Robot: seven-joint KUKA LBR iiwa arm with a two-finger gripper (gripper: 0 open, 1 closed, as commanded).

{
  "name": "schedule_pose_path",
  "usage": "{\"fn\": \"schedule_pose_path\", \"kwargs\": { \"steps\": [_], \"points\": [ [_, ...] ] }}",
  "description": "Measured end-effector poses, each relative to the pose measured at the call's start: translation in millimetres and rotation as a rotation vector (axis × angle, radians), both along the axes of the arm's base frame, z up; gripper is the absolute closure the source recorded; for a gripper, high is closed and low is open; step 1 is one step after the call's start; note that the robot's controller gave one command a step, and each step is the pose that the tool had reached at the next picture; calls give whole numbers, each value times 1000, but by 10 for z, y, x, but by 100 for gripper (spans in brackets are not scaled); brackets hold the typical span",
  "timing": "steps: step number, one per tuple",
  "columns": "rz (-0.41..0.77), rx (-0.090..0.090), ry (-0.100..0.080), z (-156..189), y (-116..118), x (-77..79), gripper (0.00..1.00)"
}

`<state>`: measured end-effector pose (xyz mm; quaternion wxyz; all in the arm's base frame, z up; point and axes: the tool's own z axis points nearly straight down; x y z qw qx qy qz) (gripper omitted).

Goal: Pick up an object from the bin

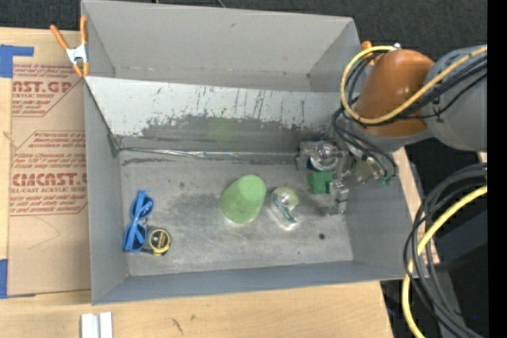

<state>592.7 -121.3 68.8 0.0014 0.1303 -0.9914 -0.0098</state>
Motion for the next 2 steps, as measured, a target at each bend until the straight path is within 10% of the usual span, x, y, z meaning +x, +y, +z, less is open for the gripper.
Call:
{"fn": "schedule_pose_path", "kwargs": {
  "steps": [1,2],
  "points": [
    [-8,-15,-6,8,-84,3,100],
    [57,-21,-17,1413,-16,-85,100]
  ]
}}
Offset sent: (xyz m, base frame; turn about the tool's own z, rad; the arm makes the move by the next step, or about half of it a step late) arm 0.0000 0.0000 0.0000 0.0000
